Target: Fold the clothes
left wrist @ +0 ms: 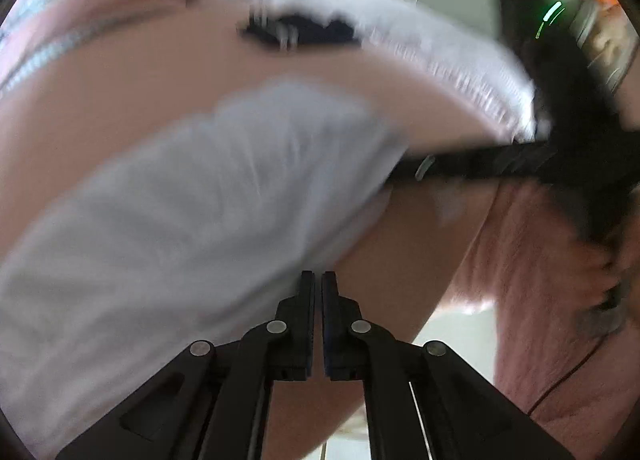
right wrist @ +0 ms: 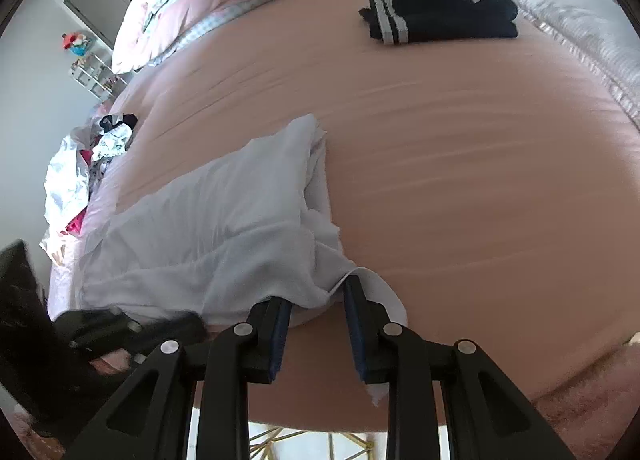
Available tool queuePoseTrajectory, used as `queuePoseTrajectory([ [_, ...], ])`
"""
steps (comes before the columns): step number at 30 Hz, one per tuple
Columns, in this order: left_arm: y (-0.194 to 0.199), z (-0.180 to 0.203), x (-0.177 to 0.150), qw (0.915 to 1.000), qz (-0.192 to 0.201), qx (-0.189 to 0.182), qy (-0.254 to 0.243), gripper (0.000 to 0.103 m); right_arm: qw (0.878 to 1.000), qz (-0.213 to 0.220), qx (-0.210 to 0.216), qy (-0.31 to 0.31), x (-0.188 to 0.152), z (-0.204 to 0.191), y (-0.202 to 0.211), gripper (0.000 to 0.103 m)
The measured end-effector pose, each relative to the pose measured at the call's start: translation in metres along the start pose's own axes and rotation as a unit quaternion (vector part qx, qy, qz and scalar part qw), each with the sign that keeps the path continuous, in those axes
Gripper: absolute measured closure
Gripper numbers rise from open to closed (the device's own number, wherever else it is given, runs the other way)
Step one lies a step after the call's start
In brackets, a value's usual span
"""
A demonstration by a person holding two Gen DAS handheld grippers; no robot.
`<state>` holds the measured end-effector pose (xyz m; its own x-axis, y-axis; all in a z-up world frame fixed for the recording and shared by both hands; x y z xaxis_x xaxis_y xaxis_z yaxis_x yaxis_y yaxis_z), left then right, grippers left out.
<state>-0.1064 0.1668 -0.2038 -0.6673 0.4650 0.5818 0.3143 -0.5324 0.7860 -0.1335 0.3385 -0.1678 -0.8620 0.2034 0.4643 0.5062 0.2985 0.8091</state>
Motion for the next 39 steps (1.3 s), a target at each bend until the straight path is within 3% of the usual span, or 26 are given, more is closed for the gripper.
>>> queuePoseTrajectory([
  [3, 0.022, -0.008, 0.004, 0.9987, 0.026, -0.014, 0.042, 0.101, 0.999, -0.034, 0.017, 0.009, -0.006, 0.001, 0.006, 0.077],
  [4, 0.039, -0.011, 0.006, 0.9970, 0.056, -0.015, 0.052, 0.101, 0.998, -0.043, 0.030, 0.020, -0.008, 0.001, 0.017, 0.077],
  [6, 0.071, -0.021, 0.010, 0.9908, 0.122, 0.016, 0.057, 0.100, 0.999, -0.001, 0.037, 0.037, -0.003, -0.003, 0.048, 0.074],
  [7, 0.075, -0.028, 0.011, 0.9892, 0.127, 0.040, 0.062, 0.100, 0.998, 0.015, 0.038, 0.041, 0.002, -0.007, 0.057, 0.066],
  [10, 0.056, -0.057, 0.013, 0.9873, 0.093, 0.080, 0.100, 0.100, 0.995, 0.059, 0.050, 0.067, 0.023, -0.028, 0.062, 0.061],
  [13, 0.033, -0.075, 0.003, 0.9838, 0.043, 0.098, 0.144, 0.100, 0.994, 0.061, 0.036, 0.083, 0.037, -0.045, 0.026, 0.062],
  [14, 0.033, -0.074, -0.004, 0.9831, 0.040, 0.096, 0.151, 0.100, 0.994, 0.055, 0.026, 0.090, 0.037, -0.049, 0.012, 0.062],
  [16, 0.042, -0.071, -0.017, 0.9843, 0.031, 0.085, 0.151, 0.100, 0.988, 0.006, -0.037, 0.148, 0.025, -0.054, -0.029, 0.063],
  [18, 0.056, -0.071, -0.026, 0.9858, 0.018, 0.082, 0.146, 0.100, 0.982, 0.002, -0.036, 0.185, 0.017, -0.056, -0.031, 0.063],
  [20, 0.078, -0.081, -0.027, 0.9829, 0.052, 0.106, 0.141, 0.100, 0.986, 0.006, -0.027, 0.164, 0.028, -0.046, -0.010, 0.063],
  [22, 0.097, -0.106, -0.019, 0.9696, 0.110, 0.147, 0.162, 0.100, 0.991, 0.038, 0.014, 0.130, 0.045, -0.042, 0.005, 0.062],
  [24, 0.103, -0.131, -0.017, 0.9554, 0.141, 0.169, 0.196, 0.100, 0.992, 0.069, 0.048, 0.098, 0.064, -0.041, 0.010, 0.062],
  [26, 0.101, -0.162, -0.029, 0.9442, 0.134, 0.167, 0.250, 0.100, 0.992, 0.075, 0.041, 0.090, 0.075, -0.041, -0.009, 0.062],
  [28, 0.101, -0.192, -0.052, 0.9286, 0.097, 0.188, 0.305, 0.100, 0.997, 0.021, 0.007, 0.078, 0.069, -0.028, -0.044, 0.062],
  [32, 0.140, -0.227, -0.085, 0.8978, 0.116, 0.236, 0.353, 0.100, 1.000, 0.018, -0.018, 0.013, 0.065, 0.013, -0.039, 0.065],
  [34, 0.150, -0.221, -0.077, 0.8944, 0.139, 0.244, 0.348, 0.100, 0.999, 0.038, -0.030, 0.006, 0.067, 0.021, -0.030, 0.065],
  [35, 0.153, -0.216, -0.072, 0.8952, 0.150, 0.243, 0.342, 0.100, 0.998, 0.057, -0.036, 0.013, 0.070, 0.020, -0.023, 0.065],
  [36, 0.147, -0.202, -0.061, 0.9081, 0.158, 0.219, 0.320, 0.100, 0.996, 0.074, -0.039, 0.020, 0.073, 0.018, -0.018, 0.064],
  [39, 0.110, -0.157, -0.027, 0.9461, 0.146, 0.148, 0.249, 0.100, 0.994, 0.079, 0.012, 0.078, 0.070, -0.030, -0.025, 0.063],
])
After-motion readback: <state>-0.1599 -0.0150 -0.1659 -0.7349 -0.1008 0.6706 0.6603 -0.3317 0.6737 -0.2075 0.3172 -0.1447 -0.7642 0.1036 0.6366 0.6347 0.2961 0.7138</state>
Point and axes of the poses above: each gripper's, at about its wrist camera, not at the fingertips, and y roughly against the way its jaws point, z to its right, x to its top, the point moved 2 cm from there along -y, roughly the way its jaws point, and after that the axes turned 8 degrees about z, right-handed, at the moved point
